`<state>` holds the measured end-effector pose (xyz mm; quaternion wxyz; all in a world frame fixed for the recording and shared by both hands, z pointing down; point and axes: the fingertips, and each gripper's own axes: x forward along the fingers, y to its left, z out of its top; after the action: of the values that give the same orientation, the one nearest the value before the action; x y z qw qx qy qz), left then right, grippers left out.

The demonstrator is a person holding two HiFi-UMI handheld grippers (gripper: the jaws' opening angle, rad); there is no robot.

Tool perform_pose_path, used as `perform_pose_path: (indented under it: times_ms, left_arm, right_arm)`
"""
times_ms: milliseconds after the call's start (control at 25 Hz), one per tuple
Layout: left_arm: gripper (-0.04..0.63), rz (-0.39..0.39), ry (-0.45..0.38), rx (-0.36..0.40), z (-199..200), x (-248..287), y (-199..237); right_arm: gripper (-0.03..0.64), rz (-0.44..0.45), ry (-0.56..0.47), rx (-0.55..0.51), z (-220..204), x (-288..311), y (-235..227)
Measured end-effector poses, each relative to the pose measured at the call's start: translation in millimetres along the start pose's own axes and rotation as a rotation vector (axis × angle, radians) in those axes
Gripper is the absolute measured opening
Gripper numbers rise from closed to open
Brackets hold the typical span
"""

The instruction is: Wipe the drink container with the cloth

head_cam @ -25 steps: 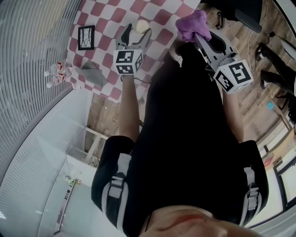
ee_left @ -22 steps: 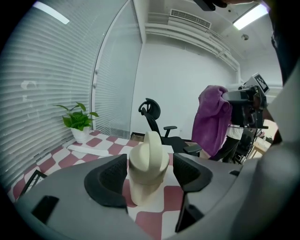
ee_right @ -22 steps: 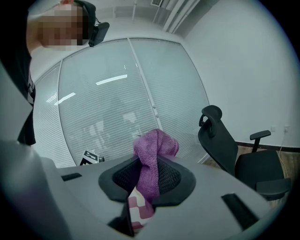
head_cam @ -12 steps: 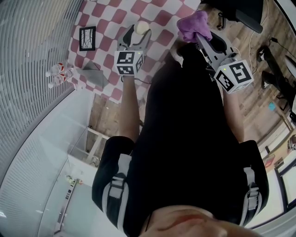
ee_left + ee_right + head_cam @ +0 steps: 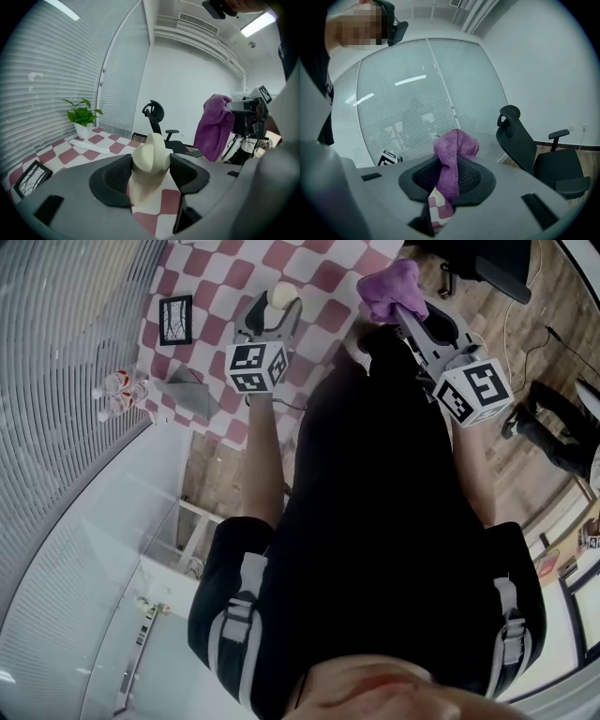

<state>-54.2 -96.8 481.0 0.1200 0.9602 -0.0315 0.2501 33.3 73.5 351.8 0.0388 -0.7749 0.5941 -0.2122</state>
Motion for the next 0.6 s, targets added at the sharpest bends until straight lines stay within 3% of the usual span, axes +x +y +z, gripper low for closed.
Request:
perform_pose_path:
  times_ms: [120, 400, 600]
  left_arm:
    - [0.276, 0.003, -0.028, -0.085, 2.9, -1.6, 6.0]
    - [0.273, 0.028, -0.117, -0.389, 5.5, -12.9, 34.0]
    - [0.272, -0.001, -0.181, -0.624, -0.2, -21.0, 45.0]
  right_arm:
    - [0.097, 0.001, -0.001, 0.001, 0.5, 0.5, 0.2]
    - [0.097, 0.014, -0.005, 0.004, 1.1, -0.4, 2.7]
    - [0.097, 0.045, -0.004, 0.005, 3.0, 8.4, 14.7]
